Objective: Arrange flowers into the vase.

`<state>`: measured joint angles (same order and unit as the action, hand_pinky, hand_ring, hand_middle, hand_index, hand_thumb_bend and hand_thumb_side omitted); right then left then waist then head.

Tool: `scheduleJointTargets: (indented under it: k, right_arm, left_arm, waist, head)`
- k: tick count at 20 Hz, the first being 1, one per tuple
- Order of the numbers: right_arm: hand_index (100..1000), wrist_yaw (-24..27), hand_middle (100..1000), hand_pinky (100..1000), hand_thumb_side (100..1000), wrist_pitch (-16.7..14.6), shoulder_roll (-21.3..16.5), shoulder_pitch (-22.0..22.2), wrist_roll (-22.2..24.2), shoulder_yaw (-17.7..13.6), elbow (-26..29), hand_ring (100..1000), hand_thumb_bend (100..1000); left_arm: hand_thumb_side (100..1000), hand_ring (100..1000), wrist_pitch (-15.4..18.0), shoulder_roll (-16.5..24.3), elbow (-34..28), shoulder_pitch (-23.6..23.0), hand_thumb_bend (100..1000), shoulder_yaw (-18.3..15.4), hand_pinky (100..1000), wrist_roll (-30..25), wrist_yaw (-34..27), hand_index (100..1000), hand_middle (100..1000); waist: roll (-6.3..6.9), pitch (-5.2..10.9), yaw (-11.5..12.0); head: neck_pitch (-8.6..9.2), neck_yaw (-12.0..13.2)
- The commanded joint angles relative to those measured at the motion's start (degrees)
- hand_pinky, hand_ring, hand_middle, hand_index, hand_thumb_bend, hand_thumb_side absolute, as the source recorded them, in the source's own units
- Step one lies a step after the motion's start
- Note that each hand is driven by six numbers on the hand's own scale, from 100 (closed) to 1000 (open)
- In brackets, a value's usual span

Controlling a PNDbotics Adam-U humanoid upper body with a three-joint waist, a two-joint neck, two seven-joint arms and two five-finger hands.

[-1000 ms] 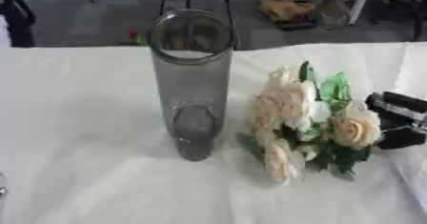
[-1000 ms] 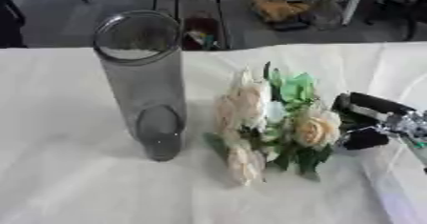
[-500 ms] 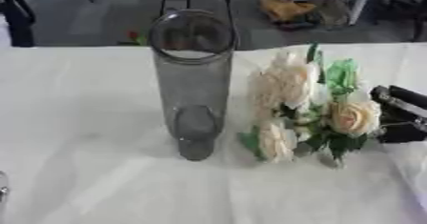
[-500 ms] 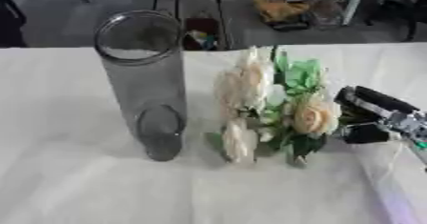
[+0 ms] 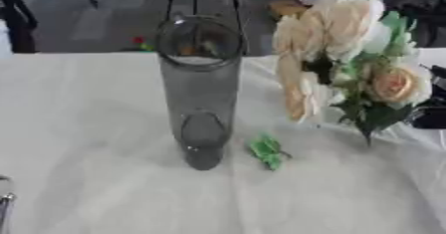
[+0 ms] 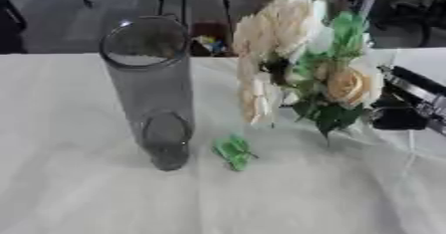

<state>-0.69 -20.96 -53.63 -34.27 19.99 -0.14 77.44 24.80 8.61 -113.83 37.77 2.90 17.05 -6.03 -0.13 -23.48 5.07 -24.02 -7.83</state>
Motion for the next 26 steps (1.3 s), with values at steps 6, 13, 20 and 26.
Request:
scheduleJointTargets:
  k: [6,13,20,26]
  right_arm:
    - [149,10.4,100,168,287,4.5,-5.3,-1.0,-3.4,-2.9,7.0,100,100]
    - [149,26.9,100,150,298,11.9,-6.2,-3.1,-5.6,-4.9,13.2,100,100]
    - [147,40.1,100,125,305,15.7,-6.7,-5.4,-9.3,-6.1,17.2,100,100]
    - [144,49.8,100,104,314,17.3,-6.7,-7.9,-10.9,-6.5,18.6,100,100]
  left_arm:
    - [969,830,-0.3,1.4,-0.8,0.2,259,-0.3,722,-0.2,-0.3,895,772]
    - [967,830,-0.4,1.8,-0.8,-0.1,262,-0.3,722,-0.3,-0.5,895,771]
    - [965,830,-0.5,2.1,-0.8,-0.2,264,-0.1,722,-0.5,-0.7,895,771]
    - [966,830,-0.6,2.3,-0.8,-0.4,263,0.1,722,-0.8,-0.8,895,771]
  waist:
    - [-0.53,2.76,-0.4]
    - [-0.90,3.56,-0.4]
    - [-1.46,4.07,0.1]
    - [-2.00,4.32,0.7]
  head:
    - [0.31,0.7]
    - [0.36,2.0]
    - [0.47,2.6]
    - [0.34,2.6]
